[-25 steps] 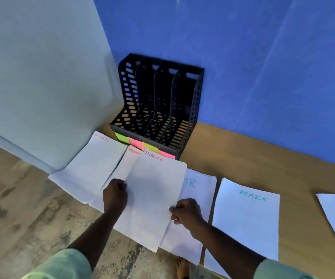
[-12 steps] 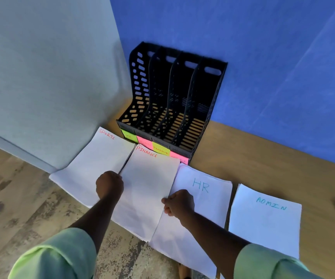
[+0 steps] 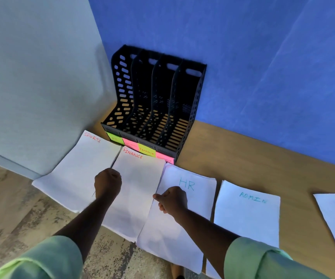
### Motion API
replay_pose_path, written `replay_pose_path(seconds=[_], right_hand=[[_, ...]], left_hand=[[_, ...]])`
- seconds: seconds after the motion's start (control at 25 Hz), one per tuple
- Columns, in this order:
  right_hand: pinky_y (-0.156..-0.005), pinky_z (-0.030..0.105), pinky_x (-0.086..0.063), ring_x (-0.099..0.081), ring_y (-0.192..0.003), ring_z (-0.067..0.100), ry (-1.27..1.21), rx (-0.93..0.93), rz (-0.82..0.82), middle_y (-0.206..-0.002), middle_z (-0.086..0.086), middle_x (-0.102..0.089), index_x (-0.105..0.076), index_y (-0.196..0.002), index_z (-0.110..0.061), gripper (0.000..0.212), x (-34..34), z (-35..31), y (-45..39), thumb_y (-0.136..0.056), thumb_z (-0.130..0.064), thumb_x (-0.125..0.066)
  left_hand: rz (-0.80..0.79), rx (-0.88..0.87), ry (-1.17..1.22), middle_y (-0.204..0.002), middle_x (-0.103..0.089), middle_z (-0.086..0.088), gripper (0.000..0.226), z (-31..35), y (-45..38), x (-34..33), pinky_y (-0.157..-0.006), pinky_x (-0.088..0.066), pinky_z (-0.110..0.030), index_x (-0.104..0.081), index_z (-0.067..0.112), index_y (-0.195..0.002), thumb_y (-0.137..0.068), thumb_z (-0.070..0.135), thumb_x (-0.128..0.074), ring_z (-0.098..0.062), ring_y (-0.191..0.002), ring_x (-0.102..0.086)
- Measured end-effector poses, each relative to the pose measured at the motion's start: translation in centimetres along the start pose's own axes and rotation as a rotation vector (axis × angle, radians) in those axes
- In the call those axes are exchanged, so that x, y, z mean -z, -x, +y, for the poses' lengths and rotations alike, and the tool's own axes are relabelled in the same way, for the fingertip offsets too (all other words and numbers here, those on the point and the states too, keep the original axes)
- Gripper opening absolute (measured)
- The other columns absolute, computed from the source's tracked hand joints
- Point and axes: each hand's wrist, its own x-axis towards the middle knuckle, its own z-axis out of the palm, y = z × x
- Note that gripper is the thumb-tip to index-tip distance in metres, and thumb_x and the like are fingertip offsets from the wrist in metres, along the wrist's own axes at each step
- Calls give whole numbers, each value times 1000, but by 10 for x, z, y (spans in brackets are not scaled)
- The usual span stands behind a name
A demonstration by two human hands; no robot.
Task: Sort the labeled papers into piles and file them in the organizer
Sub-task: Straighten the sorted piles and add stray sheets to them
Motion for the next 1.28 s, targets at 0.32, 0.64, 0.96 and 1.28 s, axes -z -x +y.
replay_pose_path(seconds=[0.32,0.64,0.96,1.28], right_hand=[[-70,36,-65,-75,-59,16,-134,-51,123,-61,0,-74,-72,-72,-11,22,92,53,15,-81,-29,-78],[-54,32,-58,-63,-49,13,-359,-145,353,-63,3,-74,-70,-76,-8,15,225,170,70,-77,-23,-72],[-73,35,-61,-70,-80,17,-155,-247,612,-85,-6,-76,-72,-84,-20,11,375,318,122,-83,-30,-67],[-125,41,-23,-4,-159,22,511,-148,437,-172,-6,-3,-25,-159,-33,64,406,433,160,-102,-53,-45]], left_hand=[[-238,-128,203,-81,-75,1,16,63,76,-41,-73,-47,-29,-73,18,-76,-86,12,-62,-23,-81,-69],[-398,-200,305,-68,-72,10,20,158,212,-123,-75,-54,-36,-70,24,-67,-85,14,-67,-15,-69,-69],[-634,-340,340,-71,-73,4,18,282,342,-207,-67,-51,-30,-71,20,-75,-84,7,-62,-19,-72,-70],[-874,-256,231,-101,-73,-13,25,336,469,-302,-77,-53,-33,-68,8,-110,-86,11,-66,-26,-86,-70]])
